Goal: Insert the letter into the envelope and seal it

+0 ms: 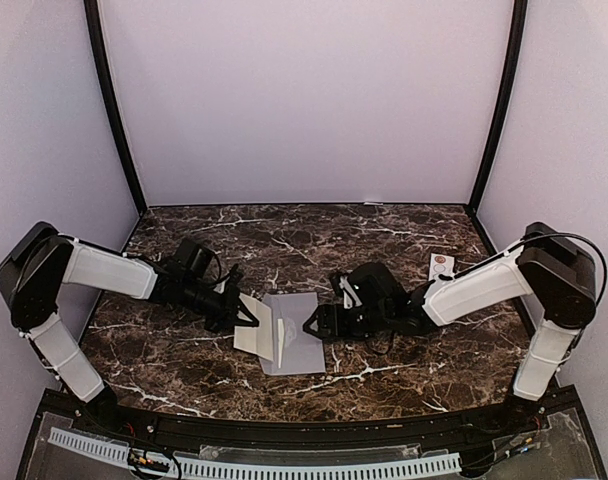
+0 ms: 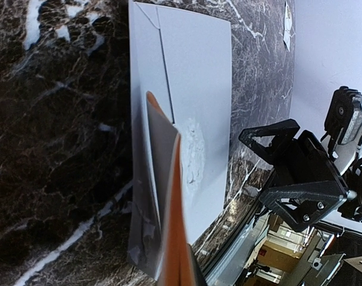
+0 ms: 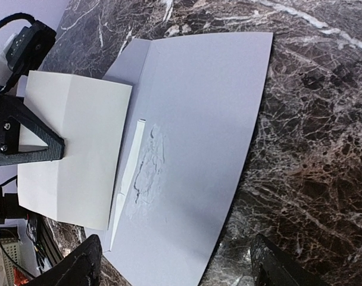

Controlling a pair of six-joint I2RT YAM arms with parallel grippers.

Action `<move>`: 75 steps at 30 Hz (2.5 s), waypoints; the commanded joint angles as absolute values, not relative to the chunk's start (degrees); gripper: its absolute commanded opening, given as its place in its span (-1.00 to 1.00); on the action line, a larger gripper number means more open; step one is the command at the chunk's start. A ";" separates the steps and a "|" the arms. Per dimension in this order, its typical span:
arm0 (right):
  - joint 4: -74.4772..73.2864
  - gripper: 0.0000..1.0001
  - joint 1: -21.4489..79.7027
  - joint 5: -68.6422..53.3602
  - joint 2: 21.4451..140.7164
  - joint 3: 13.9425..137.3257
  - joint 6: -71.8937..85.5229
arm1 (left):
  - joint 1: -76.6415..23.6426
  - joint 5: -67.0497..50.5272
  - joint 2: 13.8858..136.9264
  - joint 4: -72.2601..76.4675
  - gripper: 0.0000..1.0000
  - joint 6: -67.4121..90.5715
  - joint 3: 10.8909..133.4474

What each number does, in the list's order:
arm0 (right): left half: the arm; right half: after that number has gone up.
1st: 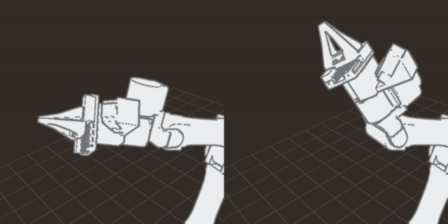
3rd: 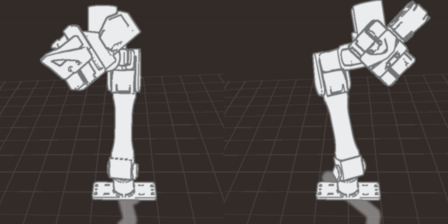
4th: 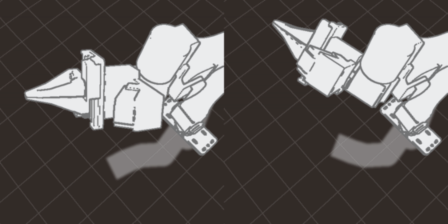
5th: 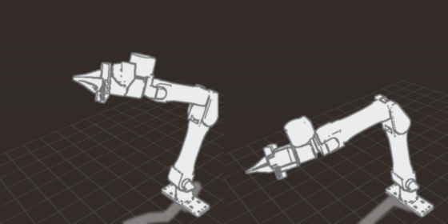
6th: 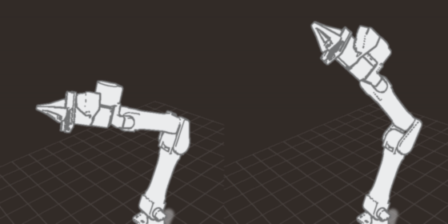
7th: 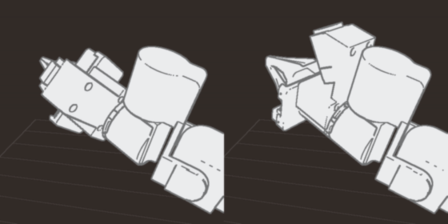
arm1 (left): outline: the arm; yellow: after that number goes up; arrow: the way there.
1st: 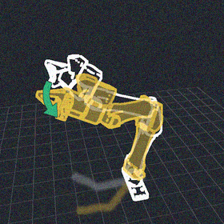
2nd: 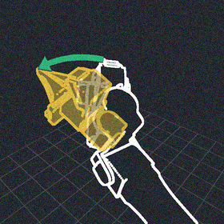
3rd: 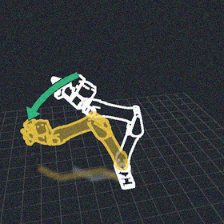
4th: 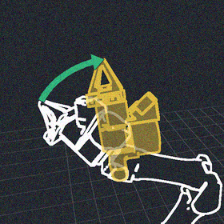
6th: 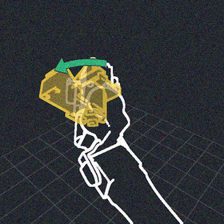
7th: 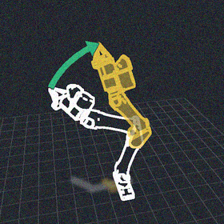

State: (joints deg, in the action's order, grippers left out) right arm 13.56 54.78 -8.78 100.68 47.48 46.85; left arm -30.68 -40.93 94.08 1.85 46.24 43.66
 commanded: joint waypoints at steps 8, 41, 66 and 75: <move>13.27 0.63 55.95 -9.61 102.93 49.87 47.02 | -29.88 -39.45 95.58 1.64 -1.00 43.55 42.73; 11.60 0.41 56.58 -9.65 108.23 52.64 48.47 | -29.88 -38.94 98.91 1.10 -1.00 39.72 44.32; 11.65 0.35 57.03 -10.38 108.91 53.42 48.52 | -29.97 -41.56 99.58 7.99 -1.00 44.41 43.08; 11.51 0.34 57.10 -10.60 109.06 53.61 48.42 | -29.97 -43.01 101.10 10.60 -1.00 43.14 42.72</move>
State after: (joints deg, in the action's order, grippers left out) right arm 13.67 56.34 -9.65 107.26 53.23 47.75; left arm -30.06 -41.43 100.09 9.06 44.18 43.27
